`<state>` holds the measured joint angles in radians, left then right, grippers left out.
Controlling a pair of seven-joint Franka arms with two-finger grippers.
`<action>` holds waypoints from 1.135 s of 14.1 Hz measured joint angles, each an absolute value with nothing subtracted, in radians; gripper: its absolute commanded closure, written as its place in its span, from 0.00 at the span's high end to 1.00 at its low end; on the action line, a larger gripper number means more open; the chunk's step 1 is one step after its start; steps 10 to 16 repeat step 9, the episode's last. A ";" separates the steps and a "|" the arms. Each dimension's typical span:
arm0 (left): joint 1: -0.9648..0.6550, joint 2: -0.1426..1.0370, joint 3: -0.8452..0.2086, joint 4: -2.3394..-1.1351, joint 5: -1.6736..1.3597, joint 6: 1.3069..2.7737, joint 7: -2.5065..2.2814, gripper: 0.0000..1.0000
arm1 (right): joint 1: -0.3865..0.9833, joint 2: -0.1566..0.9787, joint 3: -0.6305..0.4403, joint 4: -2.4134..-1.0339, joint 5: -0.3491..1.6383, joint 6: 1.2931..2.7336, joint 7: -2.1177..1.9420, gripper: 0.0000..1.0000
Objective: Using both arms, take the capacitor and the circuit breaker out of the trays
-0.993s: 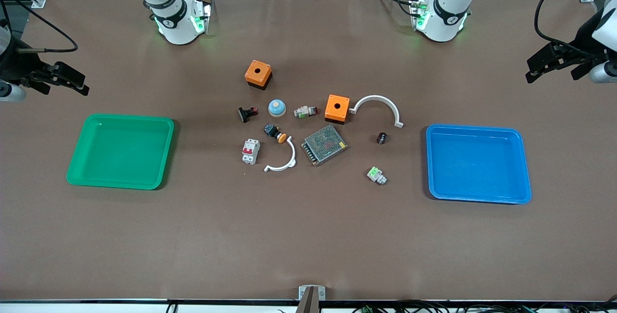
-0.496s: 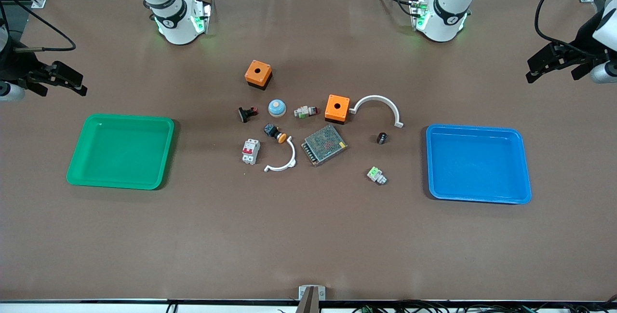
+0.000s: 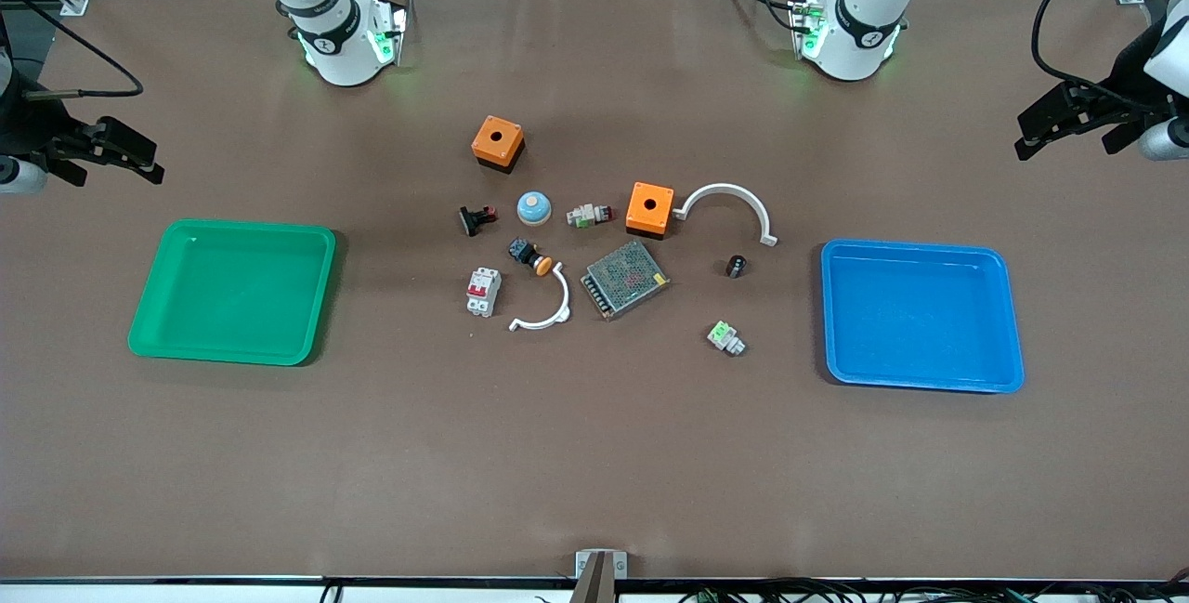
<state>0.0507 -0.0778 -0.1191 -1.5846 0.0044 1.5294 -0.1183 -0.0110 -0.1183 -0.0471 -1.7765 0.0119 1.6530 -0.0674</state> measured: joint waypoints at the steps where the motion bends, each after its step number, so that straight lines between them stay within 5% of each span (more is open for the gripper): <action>1: 0.051 -0.078 -0.118 -1.581 0.004 1.529 -0.118 1.00 | -0.011 -0.118 -0.047 -1.777 0.012 1.653 -0.067 1.00; 16: 0.053 -0.078 -0.102 -1.563 0.004 1.529 -0.115 1.00 | -0.016 -0.118 -0.048 -1.779 0.012 1.643 -0.068 1.00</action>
